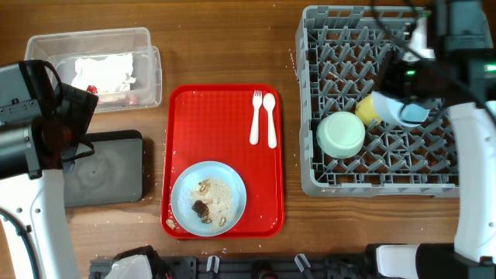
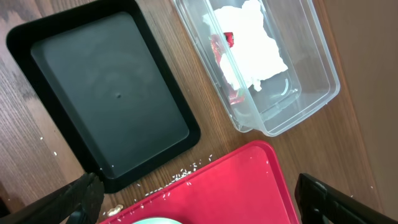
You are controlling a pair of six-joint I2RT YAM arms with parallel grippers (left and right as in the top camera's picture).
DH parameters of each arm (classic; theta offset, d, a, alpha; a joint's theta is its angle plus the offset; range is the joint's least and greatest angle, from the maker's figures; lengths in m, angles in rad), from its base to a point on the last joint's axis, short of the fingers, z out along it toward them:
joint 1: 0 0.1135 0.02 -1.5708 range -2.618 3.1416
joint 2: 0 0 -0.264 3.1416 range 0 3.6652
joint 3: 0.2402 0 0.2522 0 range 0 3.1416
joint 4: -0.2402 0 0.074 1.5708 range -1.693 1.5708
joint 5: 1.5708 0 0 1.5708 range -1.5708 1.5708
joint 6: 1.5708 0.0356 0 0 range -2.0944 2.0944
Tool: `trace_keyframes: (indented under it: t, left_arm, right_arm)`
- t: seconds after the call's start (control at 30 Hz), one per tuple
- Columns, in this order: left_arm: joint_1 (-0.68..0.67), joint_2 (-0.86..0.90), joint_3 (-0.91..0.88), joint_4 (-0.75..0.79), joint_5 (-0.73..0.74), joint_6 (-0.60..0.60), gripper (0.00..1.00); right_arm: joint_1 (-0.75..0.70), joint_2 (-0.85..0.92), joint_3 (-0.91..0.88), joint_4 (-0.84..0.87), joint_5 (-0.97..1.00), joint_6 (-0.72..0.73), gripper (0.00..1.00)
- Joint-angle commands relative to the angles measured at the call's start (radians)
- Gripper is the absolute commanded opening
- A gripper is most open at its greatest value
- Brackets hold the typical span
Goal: Sort waste into correct bins and load items into the dishwasher rack
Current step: 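Carry the light-blue bowl into the rack beside the green bowl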
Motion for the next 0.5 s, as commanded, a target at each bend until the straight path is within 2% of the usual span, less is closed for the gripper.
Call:
trace_keyframes:
  t: [0.0, 0.1, 0.23, 0.47]
  left_arm:
    - [0.005, -0.006, 0.003, 0.000, -0.013, -0.016, 1.00]
    - [0.005, -0.006, 0.003, 0.000, -0.013, -0.016, 1.00]
    - [0.005, -0.006, 0.003, 0.000, -0.013, -0.016, 1.00]
    - [0.005, -0.006, 0.003, 0.000, -0.013, -0.016, 1.00]
  right_arm:
    - [-0.138, -0.012, -0.074, -0.003, -0.363, -0.238, 0.04]
    - [-0.245, -0.011, -0.171, 0.010, -0.600, -0.426, 0.04]
    - [-0.357, -0.009, -0.306, 0.023, -0.796, -0.533, 0.04]
    - [-0.447, -0.008, -0.508, 0.048, -0.976, -0.655, 0.04]
